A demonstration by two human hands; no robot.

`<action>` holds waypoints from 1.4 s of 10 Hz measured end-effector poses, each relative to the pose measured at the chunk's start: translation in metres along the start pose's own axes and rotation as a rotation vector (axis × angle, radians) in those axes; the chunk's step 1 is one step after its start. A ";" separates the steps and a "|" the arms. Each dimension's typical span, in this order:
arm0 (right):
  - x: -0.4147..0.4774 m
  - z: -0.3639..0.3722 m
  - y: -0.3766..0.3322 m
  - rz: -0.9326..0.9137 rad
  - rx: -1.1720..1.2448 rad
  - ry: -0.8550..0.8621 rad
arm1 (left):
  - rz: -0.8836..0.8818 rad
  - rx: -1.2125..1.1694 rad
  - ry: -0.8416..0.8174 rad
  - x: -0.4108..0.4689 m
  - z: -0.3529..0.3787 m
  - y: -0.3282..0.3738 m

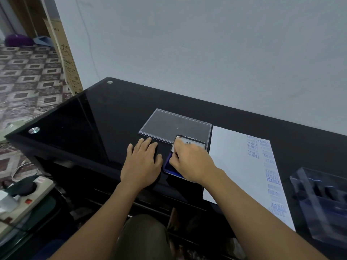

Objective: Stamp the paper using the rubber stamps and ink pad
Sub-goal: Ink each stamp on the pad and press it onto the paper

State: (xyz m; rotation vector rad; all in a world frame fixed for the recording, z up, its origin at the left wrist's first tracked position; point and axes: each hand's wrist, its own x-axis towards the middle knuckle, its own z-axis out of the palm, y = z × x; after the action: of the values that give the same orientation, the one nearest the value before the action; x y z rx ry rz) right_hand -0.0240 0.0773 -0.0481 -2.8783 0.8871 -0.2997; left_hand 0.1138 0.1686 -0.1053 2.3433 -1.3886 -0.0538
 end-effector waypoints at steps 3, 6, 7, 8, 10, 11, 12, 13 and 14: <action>0.002 -0.001 0.000 0.019 0.026 -0.015 | 0.007 -0.006 0.006 0.000 -0.001 0.000; 0.001 0.003 0.000 0.038 0.019 0.003 | 0.008 -0.005 0.007 -0.001 -0.001 0.000; 0.001 0.002 -0.001 0.040 0.021 0.008 | 0.002 -0.001 0.001 -0.001 -0.001 0.000; 0.002 0.000 -0.002 0.029 0.027 0.010 | 0.001 0.006 -0.003 0.000 0.000 0.000; 0.000 0.000 -0.001 0.047 0.044 0.007 | -0.013 -0.009 -0.020 0.001 0.000 0.000; 0.000 0.000 -0.003 0.046 0.040 0.010 | -0.021 -0.022 -0.023 0.001 0.000 0.000; 0.000 -0.001 -0.003 0.039 0.043 0.007 | -0.025 -0.029 -0.028 0.002 -0.001 0.000; 0.000 -0.004 -0.003 0.031 0.050 -0.001 | -0.027 -0.038 -0.031 0.003 -0.002 0.000; 0.000 -0.008 -0.002 0.030 0.070 -0.027 | -0.031 -0.046 -0.031 0.003 -0.002 0.001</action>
State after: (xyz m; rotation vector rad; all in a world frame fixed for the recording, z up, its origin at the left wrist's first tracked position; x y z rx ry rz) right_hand -0.0245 0.0785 -0.0399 -2.7954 0.8962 -0.2819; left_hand 0.1152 0.1662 -0.1026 2.3358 -1.3513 -0.1305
